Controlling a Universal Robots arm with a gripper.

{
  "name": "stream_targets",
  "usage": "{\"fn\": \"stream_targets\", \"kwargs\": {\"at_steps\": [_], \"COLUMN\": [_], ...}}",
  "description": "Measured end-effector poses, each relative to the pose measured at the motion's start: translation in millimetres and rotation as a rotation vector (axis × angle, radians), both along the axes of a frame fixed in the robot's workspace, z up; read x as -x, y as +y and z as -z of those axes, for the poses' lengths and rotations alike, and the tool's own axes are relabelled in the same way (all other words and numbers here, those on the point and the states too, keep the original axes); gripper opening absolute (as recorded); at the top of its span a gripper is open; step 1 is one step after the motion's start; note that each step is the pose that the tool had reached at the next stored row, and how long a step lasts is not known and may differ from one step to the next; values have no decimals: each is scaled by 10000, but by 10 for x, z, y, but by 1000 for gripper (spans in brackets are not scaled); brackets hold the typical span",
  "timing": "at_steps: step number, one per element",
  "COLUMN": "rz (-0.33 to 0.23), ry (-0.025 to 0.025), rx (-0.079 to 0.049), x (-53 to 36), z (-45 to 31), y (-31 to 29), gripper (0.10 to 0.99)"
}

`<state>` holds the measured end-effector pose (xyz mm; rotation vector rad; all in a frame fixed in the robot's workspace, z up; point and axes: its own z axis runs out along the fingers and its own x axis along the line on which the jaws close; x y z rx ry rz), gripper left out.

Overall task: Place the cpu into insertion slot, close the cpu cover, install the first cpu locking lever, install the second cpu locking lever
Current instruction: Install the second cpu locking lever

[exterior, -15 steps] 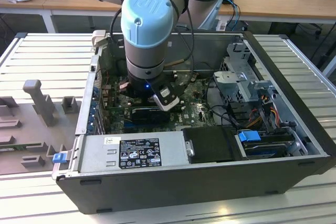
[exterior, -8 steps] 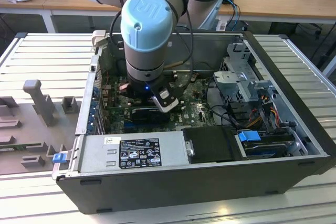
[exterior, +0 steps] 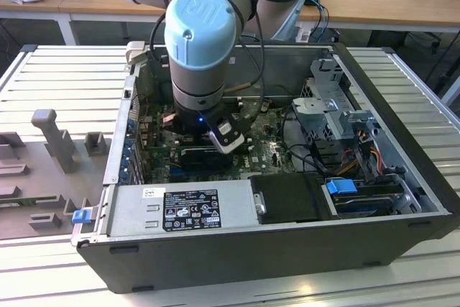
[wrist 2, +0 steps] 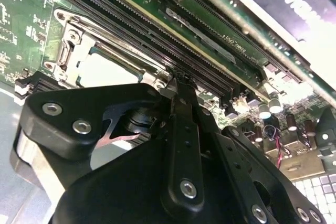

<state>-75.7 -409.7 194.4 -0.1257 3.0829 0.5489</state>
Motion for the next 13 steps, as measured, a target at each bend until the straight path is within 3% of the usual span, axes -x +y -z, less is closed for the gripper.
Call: {"fn": "stream_targets", "kwargs": {"at_steps": [4, 10, 13], "rz": [0, 0, 0], "ry": [0, 14, 13], "rx": [4, 7, 4], "x": [0, 0, 0], "z": [-66, -289, -300], "y": [0, 0, 0], "gripper": [106, 106, 106]}}
